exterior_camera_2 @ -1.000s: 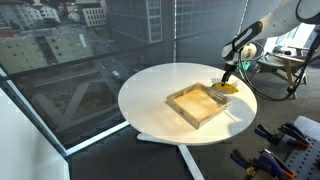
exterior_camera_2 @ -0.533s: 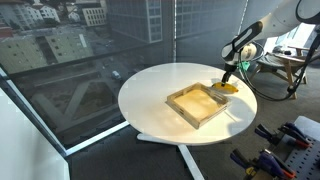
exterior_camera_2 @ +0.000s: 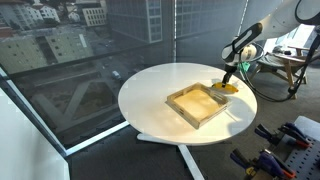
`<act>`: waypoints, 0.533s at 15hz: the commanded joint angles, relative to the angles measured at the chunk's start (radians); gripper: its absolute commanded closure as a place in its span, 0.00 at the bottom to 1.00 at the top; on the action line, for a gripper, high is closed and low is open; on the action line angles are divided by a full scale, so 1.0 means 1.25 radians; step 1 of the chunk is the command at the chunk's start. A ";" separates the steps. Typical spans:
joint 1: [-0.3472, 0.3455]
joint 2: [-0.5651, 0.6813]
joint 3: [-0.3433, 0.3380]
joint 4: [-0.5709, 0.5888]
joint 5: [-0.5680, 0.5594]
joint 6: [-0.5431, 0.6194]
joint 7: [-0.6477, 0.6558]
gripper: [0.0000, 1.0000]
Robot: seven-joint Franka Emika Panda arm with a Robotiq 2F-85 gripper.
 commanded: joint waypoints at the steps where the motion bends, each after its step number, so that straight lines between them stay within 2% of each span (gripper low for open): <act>1: 0.003 -0.004 -0.004 -0.002 -0.018 -0.002 0.013 0.00; 8: 0.003 0.000 -0.006 0.002 -0.020 -0.005 0.014 0.00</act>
